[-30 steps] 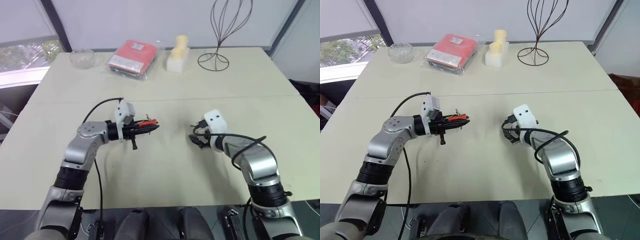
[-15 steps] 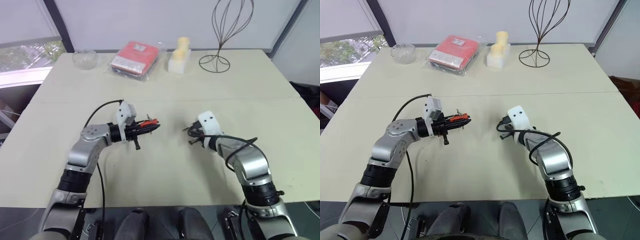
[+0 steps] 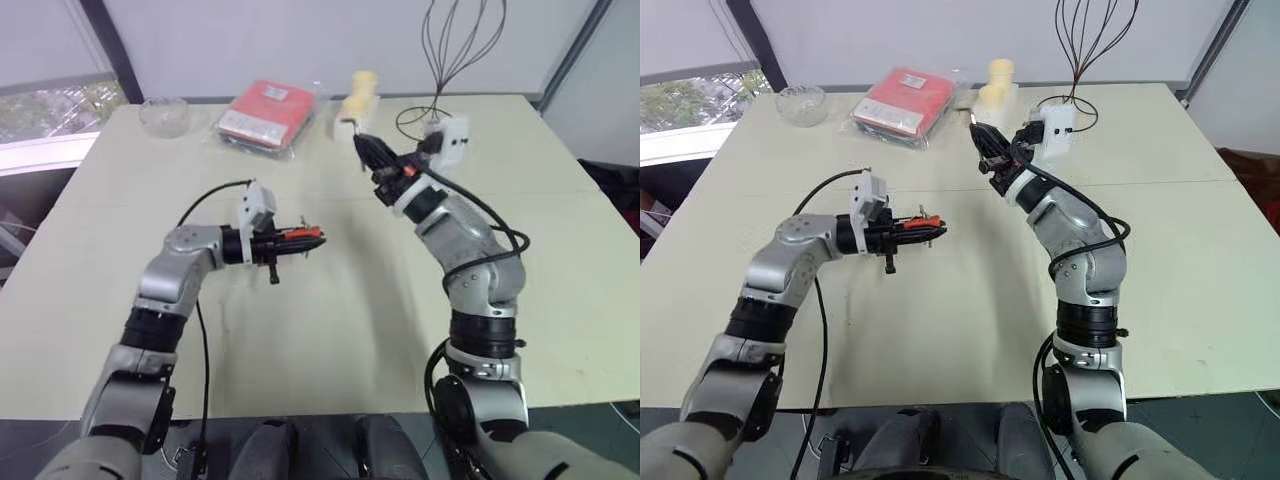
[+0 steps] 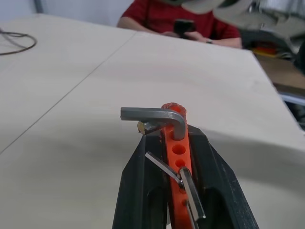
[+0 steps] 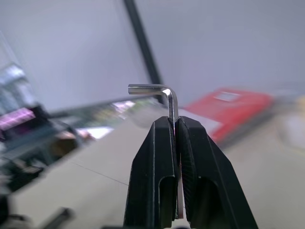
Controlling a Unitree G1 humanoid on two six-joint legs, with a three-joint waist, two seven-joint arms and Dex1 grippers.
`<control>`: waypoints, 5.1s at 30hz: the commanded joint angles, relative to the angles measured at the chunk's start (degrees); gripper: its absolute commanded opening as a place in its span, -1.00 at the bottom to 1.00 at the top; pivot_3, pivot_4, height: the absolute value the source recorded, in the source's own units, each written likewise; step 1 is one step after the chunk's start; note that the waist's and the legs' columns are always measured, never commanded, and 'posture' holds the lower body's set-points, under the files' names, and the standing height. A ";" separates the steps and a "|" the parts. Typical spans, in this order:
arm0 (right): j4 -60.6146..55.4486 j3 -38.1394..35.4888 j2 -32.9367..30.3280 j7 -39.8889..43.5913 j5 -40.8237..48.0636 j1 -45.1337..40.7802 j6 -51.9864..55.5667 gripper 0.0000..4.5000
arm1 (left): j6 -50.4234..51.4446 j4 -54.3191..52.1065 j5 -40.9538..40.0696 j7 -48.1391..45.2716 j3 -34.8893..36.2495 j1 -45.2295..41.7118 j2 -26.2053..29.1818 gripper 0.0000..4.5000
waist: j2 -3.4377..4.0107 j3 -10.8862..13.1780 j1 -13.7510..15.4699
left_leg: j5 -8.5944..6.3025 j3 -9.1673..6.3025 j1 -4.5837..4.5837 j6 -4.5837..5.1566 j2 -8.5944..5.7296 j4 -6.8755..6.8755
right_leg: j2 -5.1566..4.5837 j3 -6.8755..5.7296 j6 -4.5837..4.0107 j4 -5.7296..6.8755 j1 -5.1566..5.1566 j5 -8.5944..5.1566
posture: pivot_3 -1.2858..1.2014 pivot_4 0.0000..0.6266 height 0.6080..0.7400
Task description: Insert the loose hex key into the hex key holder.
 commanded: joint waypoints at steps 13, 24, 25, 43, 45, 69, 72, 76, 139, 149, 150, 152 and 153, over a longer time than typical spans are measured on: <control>-6.60 3.01 1.17 0.10 8.23 3.77 -2.26 -0.98 | 1.83 9.26 -4.56 -2.02 4.78 -13.05 -4.46 -1.00 | 0.00 0.00 -1.55 | 0.00 0.00 0.00 0.00 0.01 -0.07 | 0.01 0.01 0.01 0.07 -0.10 0.00 | 0.03 -0.52 1.00; -7.32 4.24 0.90 -1.22 9.33 4.12 -3.11 -0.98 | -1.89 11.04 -1.30 -4.26 2.85 -11.92 -5.38 -1.00 | 0.00 0.00 -1.36 | 0.00 0.00 -0.02 0.00 0.00 -0.05 | 0.01 0.01 0.01 0.08 -0.09 0.00 | 0.03 -0.52 1.00; -7.33 4.28 0.81 -1.25 9.45 4.14 -3.14 -0.98 | -1.82 11.07 -1.33 -4.14 2.96 -11.97 -5.51 -1.00 | 0.00 0.00 -1.39 | 0.00 0.00 -0.02 0.00 0.00 -0.05 | 0.01 0.01 0.01 0.08 -0.10 0.00 | 0.03 -0.52 1.00; -5.34 4.48 -0.40 -1.62 9.44 4.60 -4.72 -0.98 | 2.69 6.13 -4.25 -2.63 4.60 -11.30 -6.11 -1.00 | 0.00 0.00 -1.41 | 0.00 0.00 -0.03 0.00 0.00 -0.04 | 0.01 0.02 0.02 0.08 -0.10 0.01 | 0.03 -0.52 1.00; -5.12 4.43 -0.53 -1.72 9.52 4.47 -4.95 -0.98 | 2.61 5.79 -4.04 -2.49 4.51 -10.71 -6.17 -1.00 | 0.00 0.00 -1.40 | 0.00 0.00 -0.03 0.00 0.00 -0.05 | 0.01 0.02 0.02 0.08 -0.10 0.01 | 0.03 -0.52 1.00; -5.87 5.36 -0.15 -2.29 10.00 5.24 -5.03 -0.98 | 0.97 8.34 -3.66 -0.94 5.35 -12.55 -8.06 -1.00 | 0.00 0.00 -1.37 | 0.00 0.00 -0.03 0.00 0.00 -0.04 | 0.01 0.02 0.03 0.07 -0.10 0.01 | 0.03 -0.52 1.00; -5.81 5.33 -0.15 -2.31 9.98 5.33 -5.12 -0.98 | 1.07 8.79 -4.03 -0.29 5.98 -12.87 -8.19 -1.00 | 0.00 0.00 -1.37 | 0.00 0.00 -0.03 0.00 0.00 -0.04 | 0.01 0.02 0.03 0.08 -0.10 0.01 | 0.03 -0.52 1.00; -5.43 5.31 -0.19 -2.21 9.86 5.46 -5.37 -0.98 | 2.43 8.18 -5.26 -0.03 6.75 -13.02 -8.41 -1.00 | 0.00 0.00 -1.36 | 0.00 0.00 -0.03 0.00 0.00 -0.04 | 0.01 0.01 0.03 0.07 -0.10 0.01 | 0.03 -0.52 1.00; -3.65 9.04 -6.67 2.39 7.03 9.94 -7.90 -0.98 | -4.70 11.51 -0.01 -2.95 4.05 -14.58 -6.35 -1.00 | -0.01 0.00 -1.33 | 0.00 0.01 -0.04 0.00 0.00 -0.03 | 0.01 0.01 0.03 0.07 -0.10 0.01 | 0.03 -0.52 1.00; -3.63 9.37 -6.37 2.52 7.01 9.97 -7.72 -0.98 | -4.39 12.68 -1.30 -2.33 5.82 -16.78 -7.39 -1.00 | -0.01 0.00 -1.31 | 0.00 0.01 -0.04 0.00 -0.01 -0.02 | 0.01 0.01 0.03 0.07 -0.09 0.01 | 0.03 -0.52 1.00; -3.62 9.41 -6.36 2.55 7.01 9.93 -7.69 -0.98 | -5.21 13.17 -0.78 -2.46 5.58 -16.99 -7.27 -1.00 | -0.01 0.00 -1.32 | 0.00 0.01 -0.04 0.00 -0.01 -0.03 | 0.01 0.01 0.03 0.07 -0.09 0.01 | 0.03 -0.52 1.00; -3.57 9.47 -6.35 2.66 6.98 9.85 -7.68 -0.98 | -6.96 14.30 0.38 -2.66 5.03 -17.29 -7.07 -1.00 | -0.01 0.00 -1.35 | 0.00 0.01 -0.04 0.00 -0.01 -0.03 | 0.01 0.01 0.03 0.07 -0.10 0.01 | 0.03 -0.52 1.00; -3.56 9.42 -6.28 2.69 7.04 9.84 -7.70 -0.98 | -7.49 14.73 0.73 -2.82 4.85 -17.34 -7.04 -1.00 | 0.00 0.00 -1.34 | 0.00 0.01 -0.04 0.00 0.00 -0.03 | 0.01 0.01 0.03 0.07 -0.10 0.01 | 0.03 -0.52 1.00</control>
